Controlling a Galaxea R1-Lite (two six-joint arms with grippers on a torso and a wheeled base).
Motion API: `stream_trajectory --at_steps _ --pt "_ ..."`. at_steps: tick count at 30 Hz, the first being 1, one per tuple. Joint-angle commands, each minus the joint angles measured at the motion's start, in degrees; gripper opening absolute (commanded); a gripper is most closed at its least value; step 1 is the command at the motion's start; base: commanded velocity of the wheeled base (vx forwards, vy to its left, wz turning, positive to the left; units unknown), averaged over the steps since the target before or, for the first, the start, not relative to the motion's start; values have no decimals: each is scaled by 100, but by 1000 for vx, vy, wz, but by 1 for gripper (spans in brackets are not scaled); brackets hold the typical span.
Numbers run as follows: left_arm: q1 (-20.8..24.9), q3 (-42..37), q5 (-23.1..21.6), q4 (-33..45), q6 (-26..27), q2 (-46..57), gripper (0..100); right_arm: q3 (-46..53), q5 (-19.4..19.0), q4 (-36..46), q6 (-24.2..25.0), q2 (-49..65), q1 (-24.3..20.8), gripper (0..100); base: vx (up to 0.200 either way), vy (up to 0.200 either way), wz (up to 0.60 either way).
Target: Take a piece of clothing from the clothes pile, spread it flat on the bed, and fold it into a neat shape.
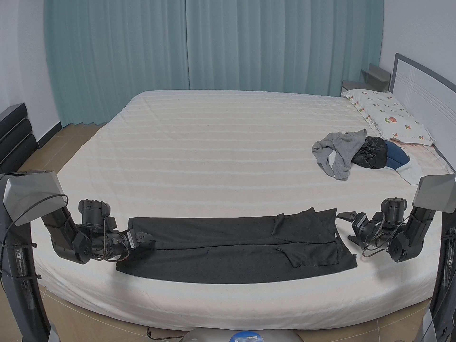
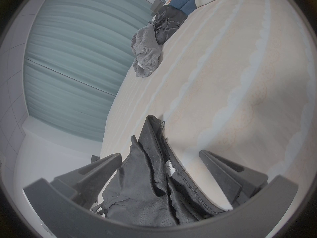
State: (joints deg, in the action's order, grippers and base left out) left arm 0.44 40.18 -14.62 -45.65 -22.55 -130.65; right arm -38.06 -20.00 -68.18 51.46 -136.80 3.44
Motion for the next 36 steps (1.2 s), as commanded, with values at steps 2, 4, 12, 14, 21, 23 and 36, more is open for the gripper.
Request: stream_trajectory --at_steps 2,4,12,14,21,23,36 --pt "53 16 73 -5 14 -57 0 0 -3 -2 -22 -22 -1 100 0 0 0" --pt "53 -1 82 -5 5 -40 0 0 -3 -2 -22 -22 -1 100 0 0 0" --pt "53 16 337 -5 -4 13 0 9 -3 -2 -30 -22 -1 100 0 0 0" --pt "44 16 337 -5 -4 39 0 9 -3 -2 -30 -22 -1 100 0 0 0" --pt "44 -10 337 21 -4 241 0 9 -3 -2 -30 -22 -1 100 0 0 0" --pt "53 51 337 57 -39 224 0 9 -3 -2 -30 -22 -1 100 0 0 0" --pt "62 95 337 -5 -56 180 0 9 -3 -2 -39 -22 -1 100 -46 0 0"
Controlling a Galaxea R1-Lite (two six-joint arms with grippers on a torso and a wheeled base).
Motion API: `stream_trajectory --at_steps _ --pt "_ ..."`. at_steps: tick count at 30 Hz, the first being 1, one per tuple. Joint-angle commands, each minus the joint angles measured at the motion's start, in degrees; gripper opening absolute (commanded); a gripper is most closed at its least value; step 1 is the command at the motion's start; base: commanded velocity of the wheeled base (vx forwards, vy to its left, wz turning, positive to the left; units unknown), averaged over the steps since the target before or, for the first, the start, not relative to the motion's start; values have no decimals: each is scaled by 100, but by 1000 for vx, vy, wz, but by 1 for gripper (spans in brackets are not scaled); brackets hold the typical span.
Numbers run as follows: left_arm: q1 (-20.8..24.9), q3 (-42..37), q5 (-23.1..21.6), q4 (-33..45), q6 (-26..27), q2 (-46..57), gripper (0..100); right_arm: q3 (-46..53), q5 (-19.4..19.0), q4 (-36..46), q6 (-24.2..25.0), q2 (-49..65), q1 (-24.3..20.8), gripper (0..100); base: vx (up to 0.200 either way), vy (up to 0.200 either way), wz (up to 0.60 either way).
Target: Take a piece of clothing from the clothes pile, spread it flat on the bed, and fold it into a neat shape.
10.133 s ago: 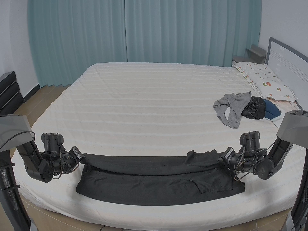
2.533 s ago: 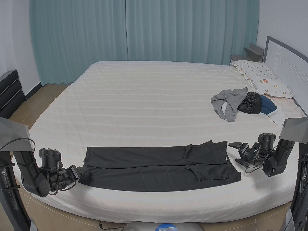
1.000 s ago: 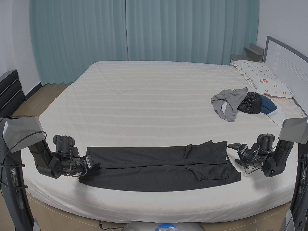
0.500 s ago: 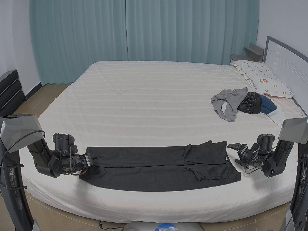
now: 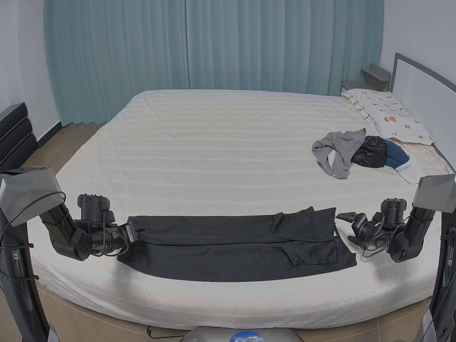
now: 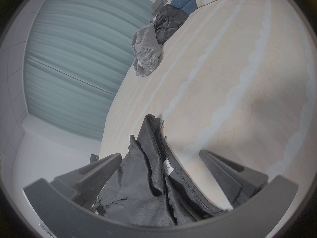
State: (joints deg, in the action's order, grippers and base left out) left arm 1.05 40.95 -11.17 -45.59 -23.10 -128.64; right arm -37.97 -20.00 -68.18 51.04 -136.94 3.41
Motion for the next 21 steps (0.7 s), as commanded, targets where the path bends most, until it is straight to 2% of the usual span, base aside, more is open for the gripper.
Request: stream_trajectory --at_steps 1,5,6,12,21 --pt "1 45 -8 -11 -10 -21 0 0 -3 -2 11 -8 -7 100 0 0 0" --pt "9 194 0 -11 -248 -12 0 0 -3 -2 2 -8 1 100 0 0 0" --pt "71 273 0 -2 -467 -4 0 0 -3 -2 2 -8 1 100 0 0 0" --pt "97 396 0 -11 -608 14 0 0 -3 -2 11 -8 1 100 0 0 0" --pt "352 396 62 33 -748 216 0 -8 -21 -116 29 -17 10 100 0 -200 0"
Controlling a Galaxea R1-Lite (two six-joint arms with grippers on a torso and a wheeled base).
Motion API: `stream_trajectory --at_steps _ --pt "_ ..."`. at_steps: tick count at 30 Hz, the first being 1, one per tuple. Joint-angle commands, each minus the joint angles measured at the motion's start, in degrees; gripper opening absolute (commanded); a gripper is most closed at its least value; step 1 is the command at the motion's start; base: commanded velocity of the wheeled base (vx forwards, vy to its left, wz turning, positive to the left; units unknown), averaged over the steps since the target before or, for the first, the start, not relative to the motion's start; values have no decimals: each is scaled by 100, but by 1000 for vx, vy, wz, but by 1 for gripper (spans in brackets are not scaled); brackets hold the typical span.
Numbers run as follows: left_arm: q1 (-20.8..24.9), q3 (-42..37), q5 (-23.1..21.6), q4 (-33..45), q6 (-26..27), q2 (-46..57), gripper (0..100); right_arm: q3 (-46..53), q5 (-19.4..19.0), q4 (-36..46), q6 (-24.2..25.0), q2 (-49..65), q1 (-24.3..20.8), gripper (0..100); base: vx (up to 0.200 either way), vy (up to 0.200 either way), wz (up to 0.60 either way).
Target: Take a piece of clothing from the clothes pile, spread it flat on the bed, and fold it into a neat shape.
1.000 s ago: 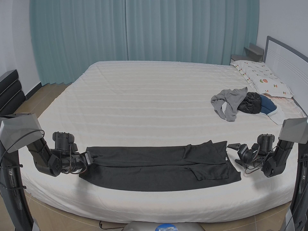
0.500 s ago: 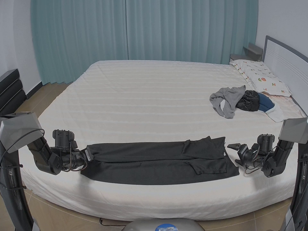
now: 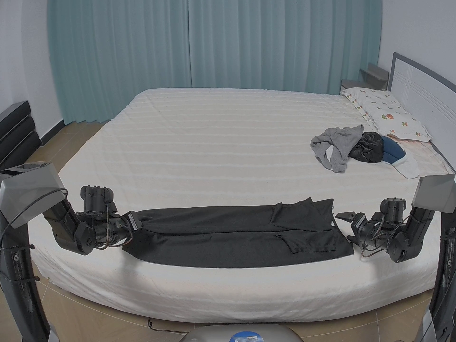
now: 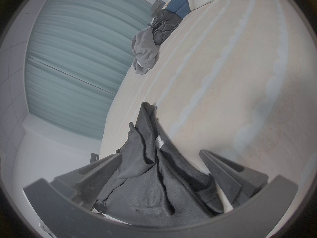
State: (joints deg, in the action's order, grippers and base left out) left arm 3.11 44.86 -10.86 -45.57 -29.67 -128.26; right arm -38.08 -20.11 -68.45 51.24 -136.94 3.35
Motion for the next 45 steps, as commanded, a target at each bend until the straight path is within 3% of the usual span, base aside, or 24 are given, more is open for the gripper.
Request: stream_trajectory --at_steps 1,9,14,19,25,40,45 --pt "190 14 84 48 -144 240 0 11 -10 -133 18 -26 16 100 0 -200 0" --pt "471 137 471 101 -162 591 0 38 -19 -318 44 -79 43 100 0 -200 0" --pt "744 699 532 1314 -179 1004 0 47 -19 -336 44 -88 43 100 0 -200 0" --pt "1113 1104 664 1946 -188 1119 0 55 -10 -336 35 -88 43 100 0 -200 0" --pt "1596 1570 1104 2307 -197 1040 0 47 16 -336 35 -96 25 100 0 -200 0" --pt "2660 3134 1561 3625 -206 240 0 47 25 -344 18 -132 16 100 0 -200 0" --pt "2950 3749 1745 3898 -487 -112 0 47 25 -344 9 -132 16 100 0 -80 0"
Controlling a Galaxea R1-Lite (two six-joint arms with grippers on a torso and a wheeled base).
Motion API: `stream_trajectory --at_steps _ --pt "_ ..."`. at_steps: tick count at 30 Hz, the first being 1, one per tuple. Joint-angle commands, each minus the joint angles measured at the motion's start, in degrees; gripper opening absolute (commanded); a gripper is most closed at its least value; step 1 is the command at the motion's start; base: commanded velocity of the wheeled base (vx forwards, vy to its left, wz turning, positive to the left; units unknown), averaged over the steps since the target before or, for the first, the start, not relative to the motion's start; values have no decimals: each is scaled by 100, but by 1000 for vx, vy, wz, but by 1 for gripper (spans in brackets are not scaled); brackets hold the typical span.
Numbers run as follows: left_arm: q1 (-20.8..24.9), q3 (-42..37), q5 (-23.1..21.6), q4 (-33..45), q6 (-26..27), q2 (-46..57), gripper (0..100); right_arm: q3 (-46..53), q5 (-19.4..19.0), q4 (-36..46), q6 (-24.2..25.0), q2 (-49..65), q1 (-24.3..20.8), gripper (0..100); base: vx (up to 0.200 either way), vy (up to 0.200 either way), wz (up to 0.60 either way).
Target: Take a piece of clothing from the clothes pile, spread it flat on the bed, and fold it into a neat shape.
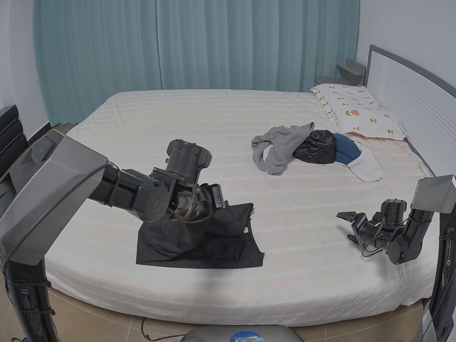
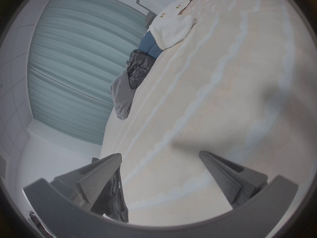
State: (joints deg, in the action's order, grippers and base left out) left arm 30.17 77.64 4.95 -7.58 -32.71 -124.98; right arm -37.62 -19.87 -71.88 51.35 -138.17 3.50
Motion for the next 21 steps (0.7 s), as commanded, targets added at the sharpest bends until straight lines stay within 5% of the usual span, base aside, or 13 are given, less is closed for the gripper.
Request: stream_trajectory --at_steps 1,12,13,21 --pt "261 550 261 125 -219 -510 0 0 1 -2 -2 -8 2 100 0 0 0" --pt "516 1060 700 275 -447 -1064 0 0 1 -2 -11 -8 -7 100 0 0 0" --pt "525 1060 700 275 -456 -1055 100 0 1 -2 -11 -8 -7 100 0 0 0" --pt "586 1016 700 257 -816 -941 100 9 1 -2 -11 -8 -7 100 0 0 0"
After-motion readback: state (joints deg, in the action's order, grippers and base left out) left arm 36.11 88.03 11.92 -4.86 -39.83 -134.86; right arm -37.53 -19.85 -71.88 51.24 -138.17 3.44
